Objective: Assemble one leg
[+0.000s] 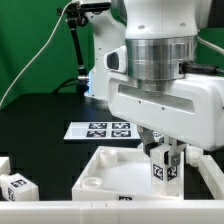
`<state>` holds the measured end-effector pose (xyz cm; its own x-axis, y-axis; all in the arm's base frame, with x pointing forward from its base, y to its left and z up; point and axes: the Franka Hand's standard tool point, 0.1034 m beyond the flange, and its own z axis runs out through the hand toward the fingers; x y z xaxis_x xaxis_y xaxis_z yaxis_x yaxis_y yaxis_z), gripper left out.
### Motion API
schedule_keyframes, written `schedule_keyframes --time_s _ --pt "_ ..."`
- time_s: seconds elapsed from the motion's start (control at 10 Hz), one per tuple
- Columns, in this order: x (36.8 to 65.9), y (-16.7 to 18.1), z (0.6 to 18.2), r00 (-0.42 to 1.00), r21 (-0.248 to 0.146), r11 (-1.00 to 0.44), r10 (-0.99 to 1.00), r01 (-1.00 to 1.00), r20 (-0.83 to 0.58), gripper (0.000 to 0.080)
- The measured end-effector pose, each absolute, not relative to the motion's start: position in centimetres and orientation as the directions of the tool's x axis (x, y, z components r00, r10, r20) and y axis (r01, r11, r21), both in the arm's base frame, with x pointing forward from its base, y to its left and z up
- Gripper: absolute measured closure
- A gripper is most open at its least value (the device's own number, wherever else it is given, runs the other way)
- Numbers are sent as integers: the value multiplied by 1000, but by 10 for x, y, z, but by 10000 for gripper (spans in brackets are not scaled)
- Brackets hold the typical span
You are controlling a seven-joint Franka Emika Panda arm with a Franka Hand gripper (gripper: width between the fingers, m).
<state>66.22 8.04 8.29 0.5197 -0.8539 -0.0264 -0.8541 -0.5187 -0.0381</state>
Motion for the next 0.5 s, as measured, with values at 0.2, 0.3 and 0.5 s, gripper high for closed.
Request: schedule_keyframes --time_s 0.2,0.3,0.5 --pt "661 81 83 406 -31 -405 -913 -914 -33 515" --pt "661 81 83 343 -25 -342 -939 -939 -38 515" --pt "660 82 82 303 -20 -303 -952 -953 -39 415"
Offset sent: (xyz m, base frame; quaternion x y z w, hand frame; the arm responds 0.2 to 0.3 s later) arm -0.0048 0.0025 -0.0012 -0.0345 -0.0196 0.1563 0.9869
